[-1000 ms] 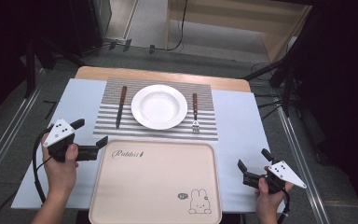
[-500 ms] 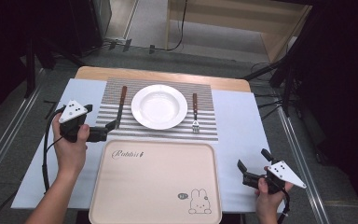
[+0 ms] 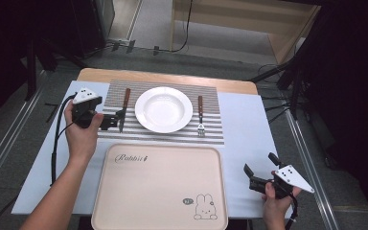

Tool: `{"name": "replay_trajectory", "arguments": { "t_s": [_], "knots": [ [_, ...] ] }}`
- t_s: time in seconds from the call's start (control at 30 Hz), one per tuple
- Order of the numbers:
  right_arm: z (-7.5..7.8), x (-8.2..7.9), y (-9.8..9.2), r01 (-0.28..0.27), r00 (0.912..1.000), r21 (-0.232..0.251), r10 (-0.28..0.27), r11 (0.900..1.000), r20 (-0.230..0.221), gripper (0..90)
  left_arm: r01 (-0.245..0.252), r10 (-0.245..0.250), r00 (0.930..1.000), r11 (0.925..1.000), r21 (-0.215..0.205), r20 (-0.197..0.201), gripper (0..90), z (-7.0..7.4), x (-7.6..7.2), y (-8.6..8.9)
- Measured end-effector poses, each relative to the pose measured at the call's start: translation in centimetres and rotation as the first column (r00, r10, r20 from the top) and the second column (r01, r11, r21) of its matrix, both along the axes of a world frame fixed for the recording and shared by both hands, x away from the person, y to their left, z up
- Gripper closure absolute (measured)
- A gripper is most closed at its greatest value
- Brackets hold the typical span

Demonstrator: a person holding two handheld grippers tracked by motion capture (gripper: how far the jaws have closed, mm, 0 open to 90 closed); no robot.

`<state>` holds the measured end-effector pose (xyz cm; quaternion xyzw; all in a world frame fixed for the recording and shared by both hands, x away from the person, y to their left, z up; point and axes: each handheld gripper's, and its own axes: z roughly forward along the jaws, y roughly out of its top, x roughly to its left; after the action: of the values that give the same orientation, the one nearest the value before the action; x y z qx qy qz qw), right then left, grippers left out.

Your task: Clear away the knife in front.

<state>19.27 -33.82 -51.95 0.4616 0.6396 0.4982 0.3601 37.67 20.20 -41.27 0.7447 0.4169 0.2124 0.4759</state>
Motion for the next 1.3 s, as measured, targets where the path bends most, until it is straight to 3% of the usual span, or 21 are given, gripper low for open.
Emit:
{"name": "replay_trajectory", "arguments": {
  "t_s": [0.03, 0.1, 0.27, 0.63, 0.77, 0.87, 1.0, 1.13, 1.3],
  "knots": [
    [0.0, 0.0, 0.0, 0.002, 1.0, 0.0, -0.002, 1.0, -0.002, 0.0, -0.017, 0.017, 0.9999, 0.9998, 0.01, 0.001, 0.1, 0.0, 0.2, -0.2],
    [0.0, 0.0, 0.0, 0.002, 1.0, -0.002, -0.002, 1.0, -0.001, 0.0, -0.043, 0.043, 0.999, 0.9987, 0.025, -0.005, 10.5, 0.0, 0.8, -0.4],
    [0.0, 0.0, 0.0, 0.002, 1.0, -0.002, -0.002, 1.0, -0.005, 0.0, -0.048, 0.049, 0.9981, 0.9985, 0.026, -0.039, 12.5, -0.2, 2.5, -0.8],
    [0.0, 0.0, 0.0, 0.001, 1.0, -0.004, -0.001, 1.0, -0.006, 0.0, -0.094, 0.108, 0.9859, 0.9893, 0.111, -0.128, 25.5, -1.1, 5.9, -2.6],
    [0.0, 0.0, 0.0, -0.002, 1.0, -0.004, 0.002, 1.0, -0.005, 0.0, -0.124, 0.153, 0.9727, 0.9783, 0.166, -0.174, 28.3, -1.6, 7.1, -2.9],
    [0.0, 0.1, 0.1, -0.003, 1.0, -0.005, 0.003, 1.0, -0.006, 0.0, -0.135, 0.168, 0.9649, 0.9761, 0.171, -0.201, 31.0, -1.9, 7.9, -2.8],
    [0.0, 0.1, 0.1, -0.003, 1.0, -0.005, 0.003, 1.0, -0.006, 0.0, -0.153, 0.202, 0.9471, 0.967, 0.204, -0.249, 31.3, -2.1, 9.0, -2.7],
    [0.0, 0.1, 0.1, -0.001, 1.0, -0.006, 0.001, 1.0, -0.008, 0.0, -0.144, 0.2, 0.9374, 0.9676, 0.208, -0.285, 36.6, -2.0, 9.9, -2.5],
    [0.0, 0.1, 0.1, 0.0, 1.0, -0.007, 0.0, 1.0, -0.01, 0.0, -0.126, 0.213, 0.9237, 0.9541, 0.272, -0.319, 40.7, -2.4, 10.8, -3.1]
  ]
}}
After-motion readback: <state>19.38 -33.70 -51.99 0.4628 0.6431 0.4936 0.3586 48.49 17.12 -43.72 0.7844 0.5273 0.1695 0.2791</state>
